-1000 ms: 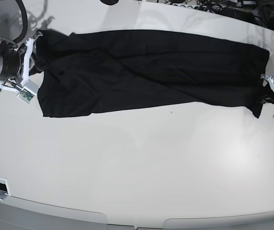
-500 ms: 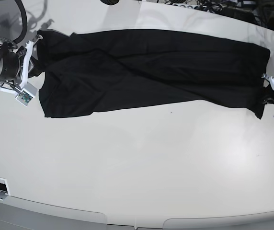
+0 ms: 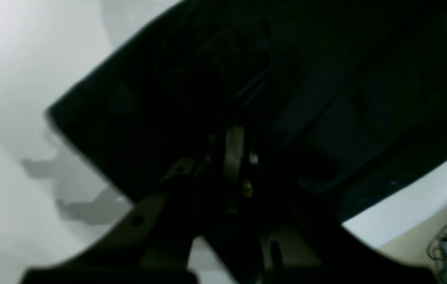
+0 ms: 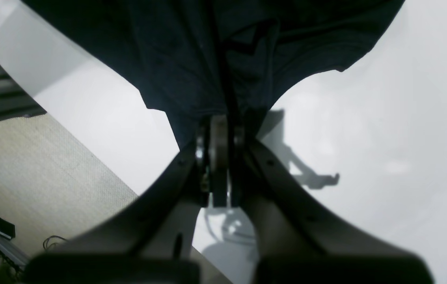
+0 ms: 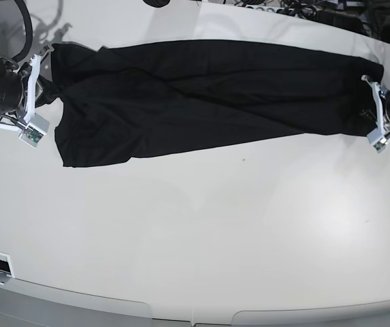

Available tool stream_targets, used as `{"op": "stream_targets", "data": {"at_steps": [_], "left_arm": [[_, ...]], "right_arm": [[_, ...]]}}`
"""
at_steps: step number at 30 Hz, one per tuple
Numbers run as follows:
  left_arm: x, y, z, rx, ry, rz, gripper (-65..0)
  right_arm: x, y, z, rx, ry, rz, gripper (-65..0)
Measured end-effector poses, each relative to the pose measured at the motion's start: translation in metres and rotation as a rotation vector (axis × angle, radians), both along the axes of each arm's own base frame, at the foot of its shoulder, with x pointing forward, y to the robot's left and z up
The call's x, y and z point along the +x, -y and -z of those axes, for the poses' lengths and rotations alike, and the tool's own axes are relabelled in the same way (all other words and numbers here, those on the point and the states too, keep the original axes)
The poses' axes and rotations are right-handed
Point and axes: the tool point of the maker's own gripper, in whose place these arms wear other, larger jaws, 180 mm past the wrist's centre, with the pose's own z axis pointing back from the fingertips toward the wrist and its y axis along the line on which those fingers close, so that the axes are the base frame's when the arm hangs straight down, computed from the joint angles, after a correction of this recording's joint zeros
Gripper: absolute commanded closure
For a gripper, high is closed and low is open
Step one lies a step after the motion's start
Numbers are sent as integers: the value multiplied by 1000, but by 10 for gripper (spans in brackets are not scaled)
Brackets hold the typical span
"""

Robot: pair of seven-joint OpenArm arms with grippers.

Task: Layout the t-shirt on the table in an organized manner, then fold the t-shirt properly
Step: 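Hold both ends of the folded shirt and stretch it straight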

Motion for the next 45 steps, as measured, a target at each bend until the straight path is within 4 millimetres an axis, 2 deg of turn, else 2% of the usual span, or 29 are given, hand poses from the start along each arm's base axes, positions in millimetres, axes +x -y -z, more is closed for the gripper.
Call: {"op": "stream_targets", "data": {"at_steps": [5,9,13,17,26,34,39,43,44,45], "left_arm": [[21,-9,-17,17,54,0,0],[22,-18,-27,9,56,-22,0],[15,-21,-32,-13,2,-63,0],[5,-21,-30,-21,-58,-82,0],[-2,-22,-26,-12,-81,-82,0],[-49,-25,0,18,-189,-66,0],[-32,-22,-3,0,-77,-38,-4],[-21,-14,-8,-46,-14,-42,-373],[-19,-14,-9,-48,-9,-43,-437],[-18,-14,-10,-50,-6,-44,-471]], "right_arm": [[0,0,0,0,0,0,0],[0,0,0,0,0,0,0],[-1,-5,-1,28,-3,-4,0],[-1,-6,-2,33,-4,-7,0],[-1,-7,-2,36,-3,-10,0],[-1,-7,-2,36,-2,-10,0],[4,-12,-5,66,26,-6,0],[6,-13,-5,75,29,14,-301],[6,-12,-5,73,29,27,-343],[7,-12,-6,76,33,31,-354]]}}
